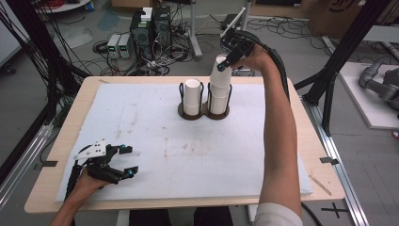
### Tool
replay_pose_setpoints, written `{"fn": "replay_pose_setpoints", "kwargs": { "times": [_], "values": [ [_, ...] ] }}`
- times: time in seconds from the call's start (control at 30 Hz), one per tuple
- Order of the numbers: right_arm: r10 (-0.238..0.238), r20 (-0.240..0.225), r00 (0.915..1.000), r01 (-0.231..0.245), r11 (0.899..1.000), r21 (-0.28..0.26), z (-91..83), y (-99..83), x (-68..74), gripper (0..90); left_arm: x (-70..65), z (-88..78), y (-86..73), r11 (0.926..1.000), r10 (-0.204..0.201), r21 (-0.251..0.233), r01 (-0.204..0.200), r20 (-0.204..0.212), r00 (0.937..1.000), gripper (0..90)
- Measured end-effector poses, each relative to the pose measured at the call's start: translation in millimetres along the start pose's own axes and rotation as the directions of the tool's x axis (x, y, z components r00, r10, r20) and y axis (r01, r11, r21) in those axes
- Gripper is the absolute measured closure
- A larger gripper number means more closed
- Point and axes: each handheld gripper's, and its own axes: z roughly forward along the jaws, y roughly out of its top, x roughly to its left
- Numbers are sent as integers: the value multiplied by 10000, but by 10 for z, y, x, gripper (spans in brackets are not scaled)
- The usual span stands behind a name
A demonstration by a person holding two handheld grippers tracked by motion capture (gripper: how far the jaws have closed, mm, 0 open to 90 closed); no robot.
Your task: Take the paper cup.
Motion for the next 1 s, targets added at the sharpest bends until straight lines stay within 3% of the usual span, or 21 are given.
{"fn": "replay_pose_setpoints", "kwargs": {
  "times": [0.5, 0.8, 1.0],
  "values": [
    [-267, 478, 9985, 292, 9982, -527, -330, 79, 74, 357, -4, 4, 0, 10000, 10, -9, -10, -11, 10000, 119],
    [-502, 397, 9979, 537, 9940, -948, -515, 63, 149, 357, -6, 3, 1, 10000, 31, 16, -31, -42, 10000, 119],
    [-642, 157, 9978, 659, 9838, -1666, -683, -18, 290, 357, -8, 4, 0, 10000, 35, 17, -35, -48, 10000, 119]
  ]
}}
